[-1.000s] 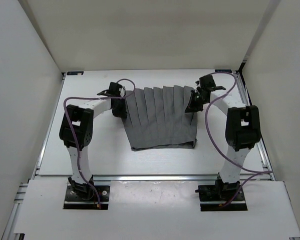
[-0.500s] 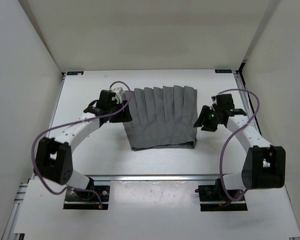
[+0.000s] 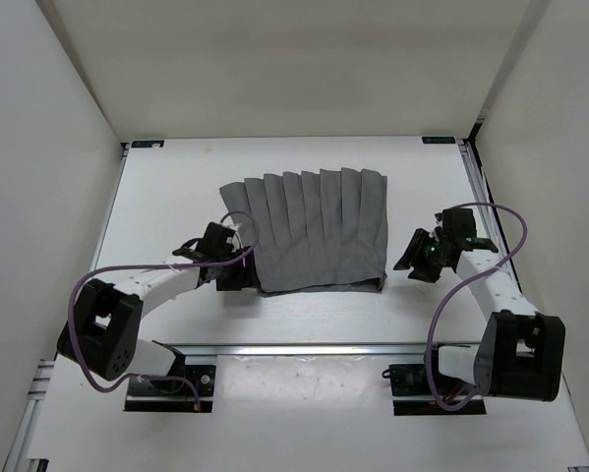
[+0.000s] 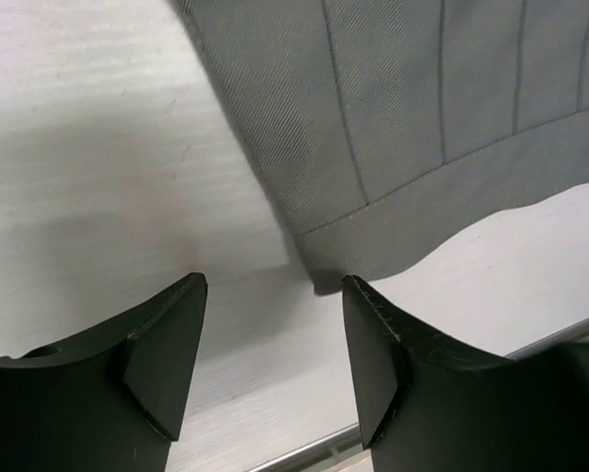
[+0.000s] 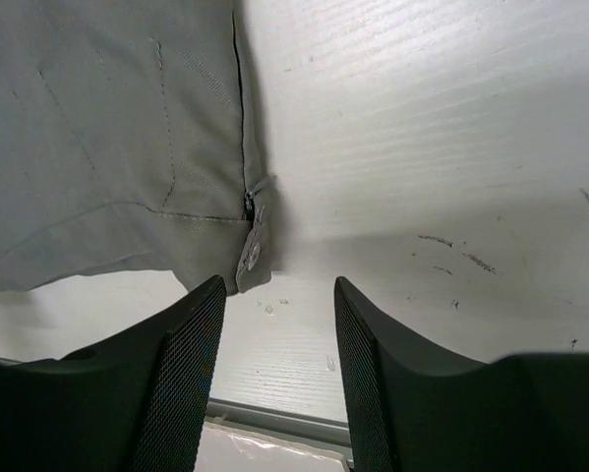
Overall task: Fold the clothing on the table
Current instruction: Fold the skirt
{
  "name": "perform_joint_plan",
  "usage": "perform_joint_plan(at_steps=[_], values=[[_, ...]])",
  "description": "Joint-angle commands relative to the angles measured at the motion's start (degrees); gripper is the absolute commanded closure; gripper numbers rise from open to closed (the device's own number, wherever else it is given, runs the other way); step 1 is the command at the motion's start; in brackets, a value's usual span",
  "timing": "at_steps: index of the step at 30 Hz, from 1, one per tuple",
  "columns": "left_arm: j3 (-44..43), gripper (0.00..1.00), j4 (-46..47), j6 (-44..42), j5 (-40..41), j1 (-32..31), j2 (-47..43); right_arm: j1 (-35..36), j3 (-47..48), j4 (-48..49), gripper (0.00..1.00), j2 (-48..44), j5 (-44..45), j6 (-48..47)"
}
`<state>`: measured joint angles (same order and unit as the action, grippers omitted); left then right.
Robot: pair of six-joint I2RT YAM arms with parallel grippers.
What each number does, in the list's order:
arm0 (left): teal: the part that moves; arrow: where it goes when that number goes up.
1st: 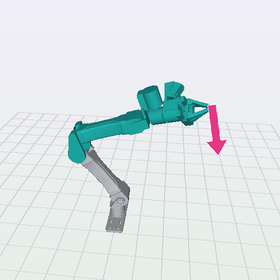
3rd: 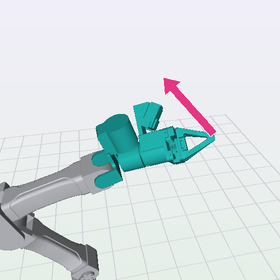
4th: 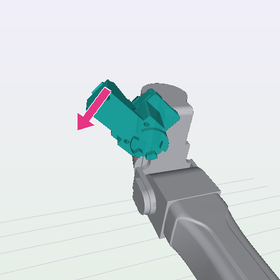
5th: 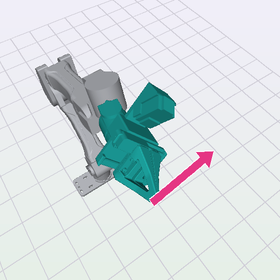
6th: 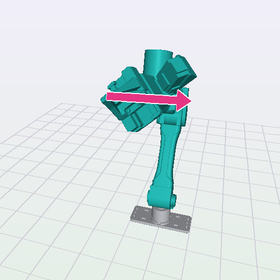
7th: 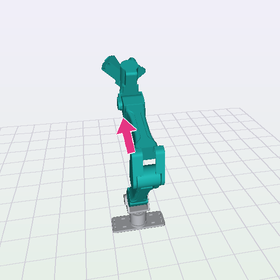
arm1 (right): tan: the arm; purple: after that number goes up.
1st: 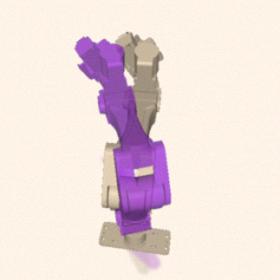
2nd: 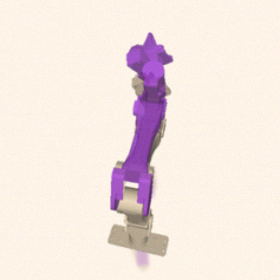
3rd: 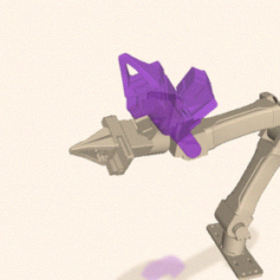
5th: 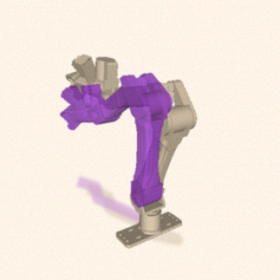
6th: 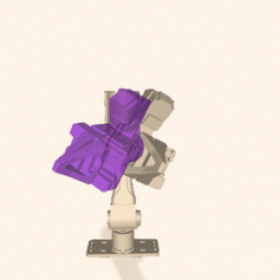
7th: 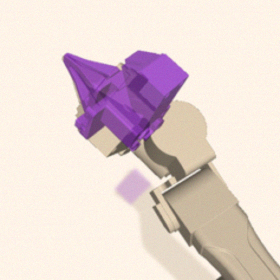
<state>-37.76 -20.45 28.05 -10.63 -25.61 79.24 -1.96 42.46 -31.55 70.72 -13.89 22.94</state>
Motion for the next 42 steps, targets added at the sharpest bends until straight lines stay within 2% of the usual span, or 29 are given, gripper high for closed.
perform_joint_plan(at_steps=[1,7,11,13,14,15,16,17,22,25,31,35,42], values=[[1.3,0.32,5.1,3.6,-2.5,1.0,-0.4,0.4,-0.5,0.1,0.46,-1.7,-0.7,0.3],[2.6,0.38,10.0,7.2,-5.0,1.0,2.4,1.3,-2.4,0.3,0.47,-2.7,-1.5,0.9],[1.1,0.54,10.2,7.1,-5.0,-1.9,5.3,2.0,-3.3,-0.3,0.47,-4.0,-1.3,1.7],[1.2,0.68,10.4,7.3,-6.0,-2.3,5.9,1.3,-4.0,0.6,0.47,-4.9,-1.2,2.1],[1.4,0.69,10.6,7.4,-6.2,-2.3,6.1,1.3,-4.1,0.7,0.47,-4.8,-1.4,2.5],[1.8,0.78,10.8,7.4,-6.6,-2.3,6.2,1.4,-5.1,1.0,0.47,-5.3,-1.4,2.8],[1.9,0.95,10.8,7.5,-6.8,-2.1,6.1,1.5,-5.2,1.3,0.47,-5.5,-1.5,2.7],[2.2,1.0,11.0,7.7,-6.3,-2.2,5.8,1.9,-5.5,1.8,0.47,-5.9,-1.3,3.4],[1.9,1.0,9.7,7.1,-5.8,-1.6,4.5,1.6,-8.5,4.4,0.47,-5.2,-2.1,6.8],[1.7,1.0,8.9,6.8,-6.0,-1.6,4.2,1.5,-10.2,9.6,0.46,-4.1,-3.5,9.3],[0.8,1.0,8.4,6.1,-6.1,-2.2,4.9,0.7,-14.6,26.0,0.47,-0.4,-8.9,15.6],[0.2,1.0,8.1,5.8,-5.7,-2.3,5.3,0.6,-17.0,32.7,0.47,-0.1,-9.4,19.2],[0.1,1.0,8.2,5.9,-5.6,-1.6,5.9,0.2,-17.0,34.1,0.49,0.5,-10.5,19.6]])
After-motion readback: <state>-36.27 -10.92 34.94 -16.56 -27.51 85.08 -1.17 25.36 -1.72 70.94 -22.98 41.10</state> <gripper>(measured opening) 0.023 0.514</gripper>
